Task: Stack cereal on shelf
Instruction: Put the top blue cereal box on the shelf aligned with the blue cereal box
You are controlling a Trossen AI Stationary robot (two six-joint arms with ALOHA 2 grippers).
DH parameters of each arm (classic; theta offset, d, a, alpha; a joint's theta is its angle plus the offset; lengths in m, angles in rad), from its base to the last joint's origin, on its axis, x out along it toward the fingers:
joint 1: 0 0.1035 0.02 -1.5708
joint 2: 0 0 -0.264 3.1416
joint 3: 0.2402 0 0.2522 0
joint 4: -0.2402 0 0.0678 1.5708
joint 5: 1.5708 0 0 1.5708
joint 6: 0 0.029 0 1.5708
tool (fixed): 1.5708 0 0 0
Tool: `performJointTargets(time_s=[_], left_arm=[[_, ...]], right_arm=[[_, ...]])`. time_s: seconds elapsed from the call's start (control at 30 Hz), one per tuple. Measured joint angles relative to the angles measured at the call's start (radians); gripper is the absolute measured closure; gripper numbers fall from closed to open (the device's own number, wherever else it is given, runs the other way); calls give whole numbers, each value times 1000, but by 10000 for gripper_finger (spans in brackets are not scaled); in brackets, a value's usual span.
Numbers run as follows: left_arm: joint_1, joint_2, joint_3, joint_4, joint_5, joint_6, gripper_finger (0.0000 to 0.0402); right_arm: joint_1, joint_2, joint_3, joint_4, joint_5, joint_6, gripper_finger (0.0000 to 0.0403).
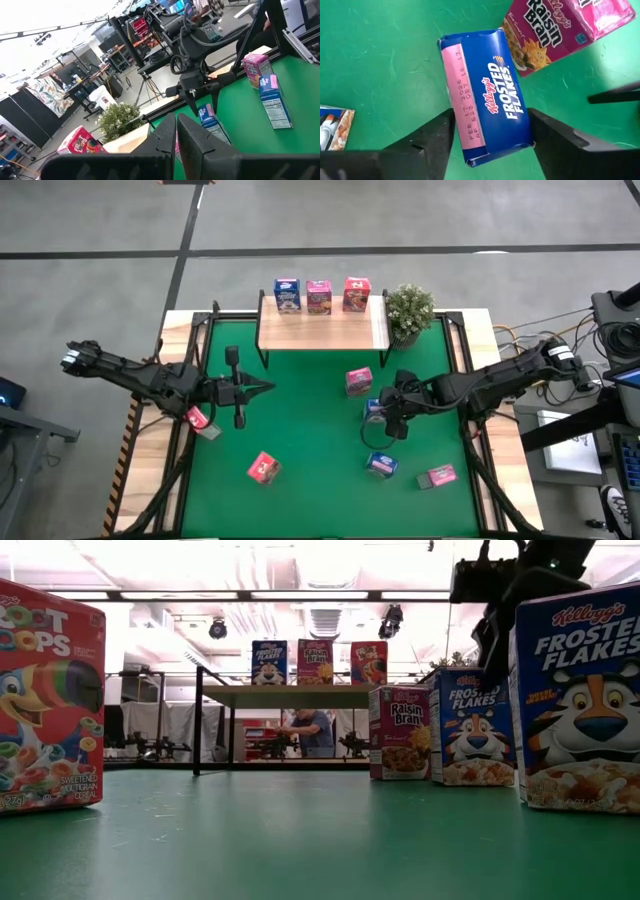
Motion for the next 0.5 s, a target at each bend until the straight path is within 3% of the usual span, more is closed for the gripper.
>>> performJointTargets(time_s=[0.27,0.5], left_arm=[[0,1,-1,0,0,15,402],[0,0,-2,-7,-1,16,402]], right_arm=[[0,0,6,2,-29,5,228],[0,-2,52,-12,-33,7,239]])
